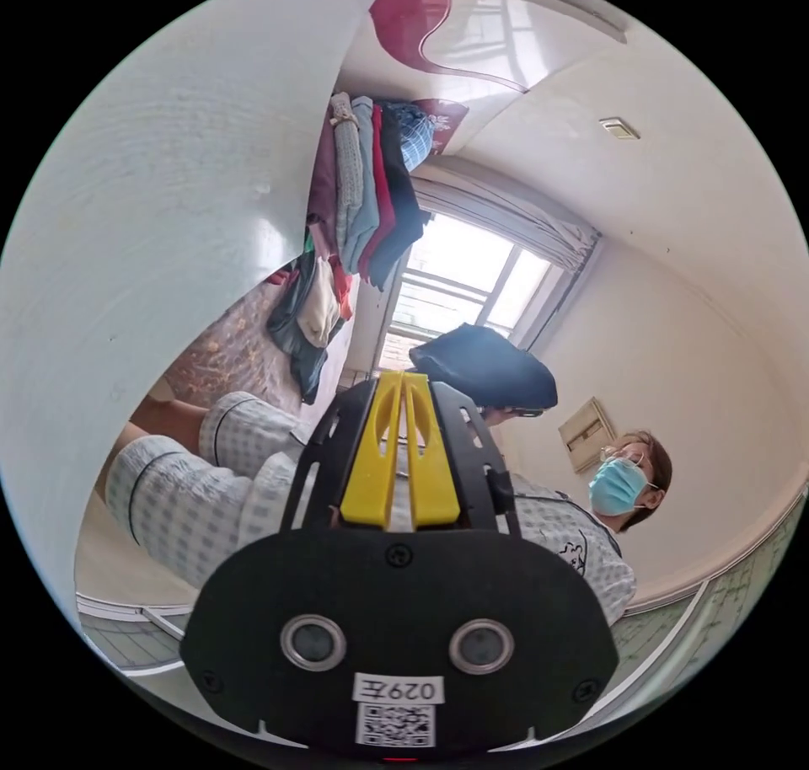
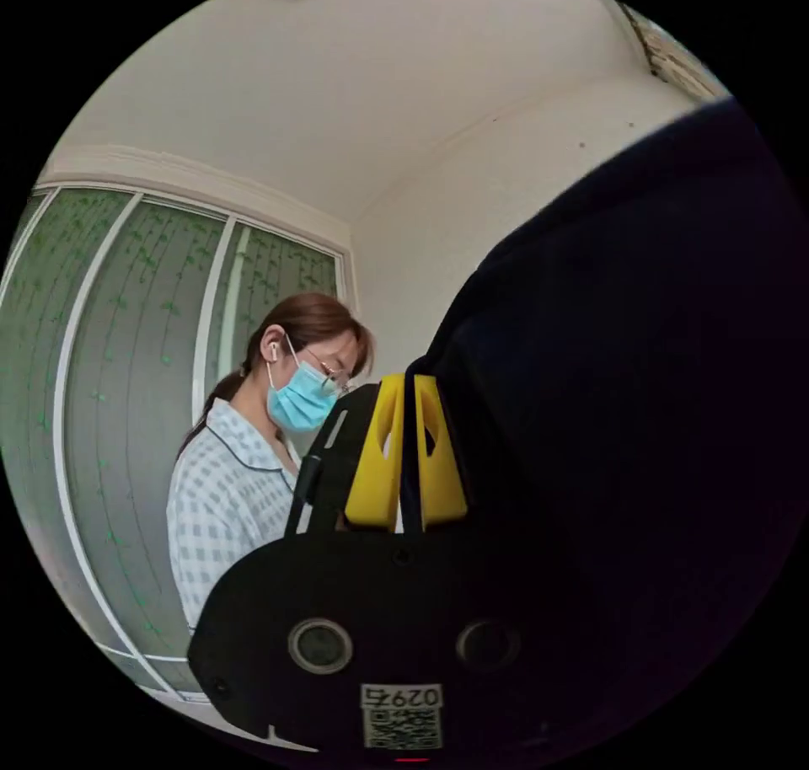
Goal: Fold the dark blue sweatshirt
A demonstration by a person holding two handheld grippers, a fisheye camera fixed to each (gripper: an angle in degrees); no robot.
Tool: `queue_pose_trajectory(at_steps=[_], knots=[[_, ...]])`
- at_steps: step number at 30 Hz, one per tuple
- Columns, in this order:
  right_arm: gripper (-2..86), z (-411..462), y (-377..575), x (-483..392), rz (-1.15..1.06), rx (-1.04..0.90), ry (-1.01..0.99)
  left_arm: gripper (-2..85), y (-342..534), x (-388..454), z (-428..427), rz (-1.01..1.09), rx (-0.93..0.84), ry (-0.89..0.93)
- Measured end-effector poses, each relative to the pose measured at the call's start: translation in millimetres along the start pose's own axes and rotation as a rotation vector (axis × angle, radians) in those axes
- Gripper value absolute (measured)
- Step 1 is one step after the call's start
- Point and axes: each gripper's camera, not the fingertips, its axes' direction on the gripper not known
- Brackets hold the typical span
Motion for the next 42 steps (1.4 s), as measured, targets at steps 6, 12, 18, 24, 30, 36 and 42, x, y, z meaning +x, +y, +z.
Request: queue_pose_trajectory(at_steps=[6,12,18,24,30,36,42], knots=[[0.6,245.0,72.8,85.8,0.153,-0.185,-0.523,-1.0,86.1,15.4,-89.5,-0.007,0.096,-0.062],[0.9,501.1,277.0,209.5,0.709,-0.626,-0.343,-1.0,190.1,27.6,-199.1,-0.033,0.364,-0.069],[1.7,626.5,548.0,294.8,1.29,-1.117,-0.04,-1.0,250.3,48.6,-259.1,0.031,0.521,-0.039],[8.3,618.2,583.7,288.4,1.304,-0.872,0.081,-1.0,274.1,61.9,-267.2,0.017,0.546,-0.126],[12.7,614.3,581.2,305.4,1.144,-1.096,0.573,-1.0,225.1,68.7,-249.8,-0.055,0.397,-0.314],[9.9,663.9,625.2,328.3,1.188,-1.205,0.555,-1.0,111.9,93.0,-198.5,-0.06,0.149,-0.624],[2.2,711.3,663.5,346.0,1.38,-1.05,0.264,-1.0,36.2,98.7,-153.0,-0.135,0.014,-0.944]])
